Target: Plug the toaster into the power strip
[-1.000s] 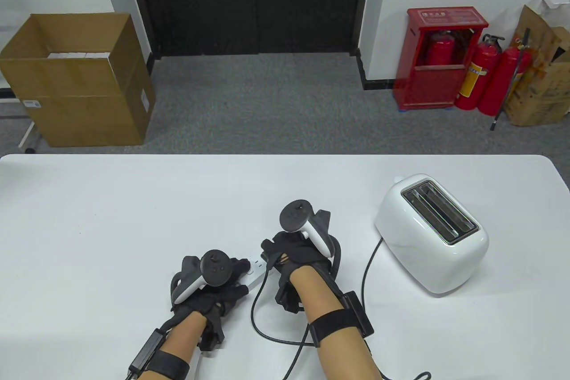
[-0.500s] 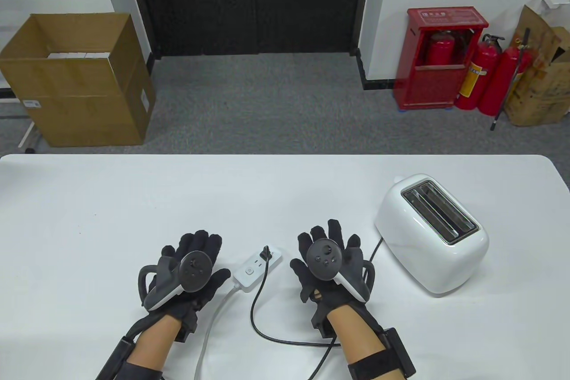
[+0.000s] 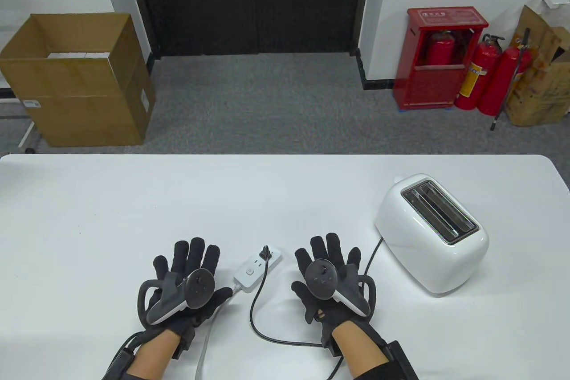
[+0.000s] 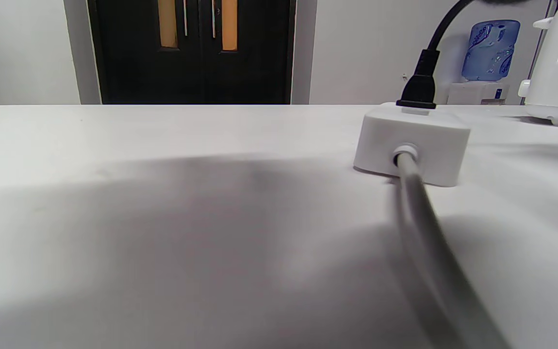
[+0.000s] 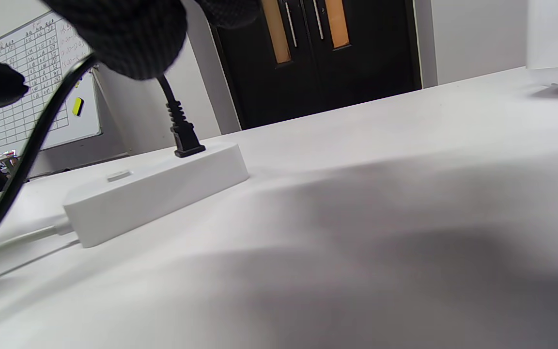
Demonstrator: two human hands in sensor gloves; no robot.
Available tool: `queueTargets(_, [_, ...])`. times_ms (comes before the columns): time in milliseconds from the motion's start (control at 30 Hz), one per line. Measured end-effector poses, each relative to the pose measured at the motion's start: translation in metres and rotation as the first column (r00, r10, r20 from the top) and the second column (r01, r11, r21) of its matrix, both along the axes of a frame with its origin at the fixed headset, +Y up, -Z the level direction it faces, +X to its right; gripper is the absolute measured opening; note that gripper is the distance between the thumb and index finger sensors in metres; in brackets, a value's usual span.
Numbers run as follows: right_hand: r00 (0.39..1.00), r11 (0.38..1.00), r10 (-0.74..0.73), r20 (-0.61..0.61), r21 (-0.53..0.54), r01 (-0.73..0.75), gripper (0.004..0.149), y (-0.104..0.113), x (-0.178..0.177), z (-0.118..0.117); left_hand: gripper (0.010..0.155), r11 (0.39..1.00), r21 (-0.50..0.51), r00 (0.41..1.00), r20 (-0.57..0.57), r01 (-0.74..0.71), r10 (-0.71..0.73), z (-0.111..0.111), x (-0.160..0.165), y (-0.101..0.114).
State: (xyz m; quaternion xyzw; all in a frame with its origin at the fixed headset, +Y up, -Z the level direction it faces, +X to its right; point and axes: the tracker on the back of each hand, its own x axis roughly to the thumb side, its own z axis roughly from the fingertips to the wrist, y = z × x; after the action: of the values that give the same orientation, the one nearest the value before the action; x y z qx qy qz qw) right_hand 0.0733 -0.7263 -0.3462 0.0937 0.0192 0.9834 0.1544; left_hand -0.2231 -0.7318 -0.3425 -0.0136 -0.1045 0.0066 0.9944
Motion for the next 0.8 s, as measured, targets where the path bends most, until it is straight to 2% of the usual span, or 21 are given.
queueTargets(800, [0.999, 0.999, 0.035, -0.029, -0.038, -0.036, 0.072, -0.0072, -0.0077, 0.0007, 0.092, 1.0, -0.018, 1.0, -0.002, -0.009, 0.009, 0.0018, -0.0018, -0.0014])
